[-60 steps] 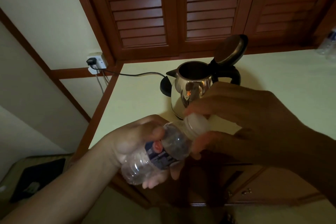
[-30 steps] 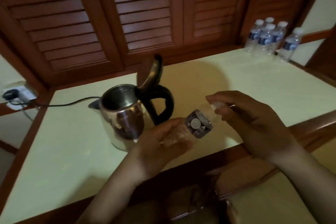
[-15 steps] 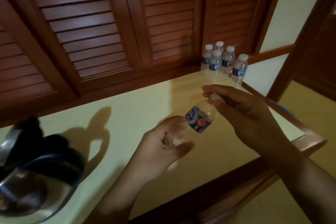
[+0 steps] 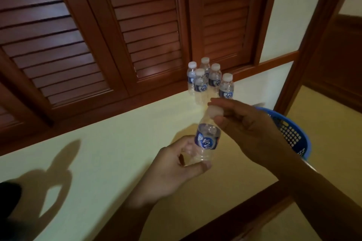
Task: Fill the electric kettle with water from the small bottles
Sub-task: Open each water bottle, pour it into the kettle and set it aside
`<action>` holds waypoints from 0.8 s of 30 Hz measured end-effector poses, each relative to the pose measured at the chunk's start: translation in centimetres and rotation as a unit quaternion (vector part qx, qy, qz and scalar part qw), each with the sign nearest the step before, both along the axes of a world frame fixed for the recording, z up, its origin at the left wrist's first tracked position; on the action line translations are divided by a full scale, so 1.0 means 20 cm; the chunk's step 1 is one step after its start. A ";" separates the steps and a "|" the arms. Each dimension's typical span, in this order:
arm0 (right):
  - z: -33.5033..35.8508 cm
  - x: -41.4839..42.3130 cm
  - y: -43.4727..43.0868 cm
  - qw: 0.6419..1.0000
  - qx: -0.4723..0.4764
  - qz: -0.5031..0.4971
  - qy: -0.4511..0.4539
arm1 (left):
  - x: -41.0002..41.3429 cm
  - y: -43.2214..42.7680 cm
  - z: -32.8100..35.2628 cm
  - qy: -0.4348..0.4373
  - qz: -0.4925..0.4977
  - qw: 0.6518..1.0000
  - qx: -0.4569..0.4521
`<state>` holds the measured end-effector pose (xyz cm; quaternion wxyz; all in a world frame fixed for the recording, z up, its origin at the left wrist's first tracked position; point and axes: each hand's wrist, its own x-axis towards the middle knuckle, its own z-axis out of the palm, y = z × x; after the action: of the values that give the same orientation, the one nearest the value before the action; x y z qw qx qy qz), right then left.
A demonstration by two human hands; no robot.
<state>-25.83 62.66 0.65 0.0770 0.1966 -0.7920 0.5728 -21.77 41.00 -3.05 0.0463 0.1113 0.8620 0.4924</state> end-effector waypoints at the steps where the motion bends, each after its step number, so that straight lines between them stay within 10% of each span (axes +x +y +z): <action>1: -0.03 -0.01 0.01 1.000 0.000 0.001 -0.011 | -0.03 0.03 -0.02 -0.012 0.005 1.000 0.023; 14: -0.50 -0.30 0.13 0.952 0.264 -0.121 -0.099 | -0.79 0.37 -0.37 0.022 0.184 0.979 0.088; 24: -0.59 -0.55 0.19 0.985 0.087 -0.129 -0.068 | -1.00 0.40 -0.45 0.052 0.205 0.977 0.034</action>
<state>-36.76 66.45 -11.20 0.0792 0.0593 -0.8609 0.4992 -41.73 48.98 -12.13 -0.1045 -0.0411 0.8502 0.5144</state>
